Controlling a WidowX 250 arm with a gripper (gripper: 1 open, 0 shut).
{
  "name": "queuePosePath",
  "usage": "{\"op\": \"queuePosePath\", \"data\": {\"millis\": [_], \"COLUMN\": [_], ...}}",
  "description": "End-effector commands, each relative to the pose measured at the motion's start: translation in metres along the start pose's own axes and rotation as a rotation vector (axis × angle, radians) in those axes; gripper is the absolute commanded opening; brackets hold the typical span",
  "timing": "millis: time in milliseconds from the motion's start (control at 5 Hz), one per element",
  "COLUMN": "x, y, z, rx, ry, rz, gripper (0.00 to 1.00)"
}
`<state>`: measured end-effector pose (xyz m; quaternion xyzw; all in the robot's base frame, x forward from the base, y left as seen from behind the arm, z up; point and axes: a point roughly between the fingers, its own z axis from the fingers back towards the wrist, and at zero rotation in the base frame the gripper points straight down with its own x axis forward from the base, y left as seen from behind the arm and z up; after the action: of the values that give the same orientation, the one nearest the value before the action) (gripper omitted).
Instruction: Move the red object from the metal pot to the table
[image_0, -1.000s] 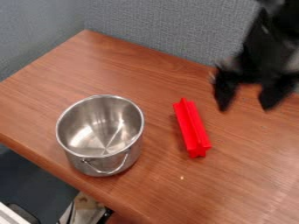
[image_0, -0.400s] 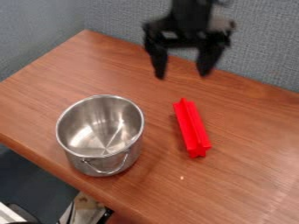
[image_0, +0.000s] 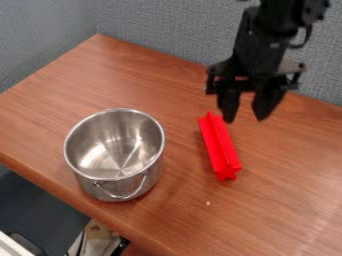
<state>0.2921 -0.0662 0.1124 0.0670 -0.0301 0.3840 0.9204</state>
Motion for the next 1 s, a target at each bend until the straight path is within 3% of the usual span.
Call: {"op": "queuePosePath", "data": {"millis": [0,200,400,800], "x": [0.034,0.029,0.026,0.04], "y": [-0.001,-0.001,0.0,0.011], "z": [0.02,0.019,0.019,0.002], "rx": [-0.027,-0.008,0.023,0.018], "ry": [-0.005,-0.019,-0.022,0.061], "rz": [0.095,-0.031,-0.079,-0.118], "gripper": [1.0,1.0,1.0,1.0]}}
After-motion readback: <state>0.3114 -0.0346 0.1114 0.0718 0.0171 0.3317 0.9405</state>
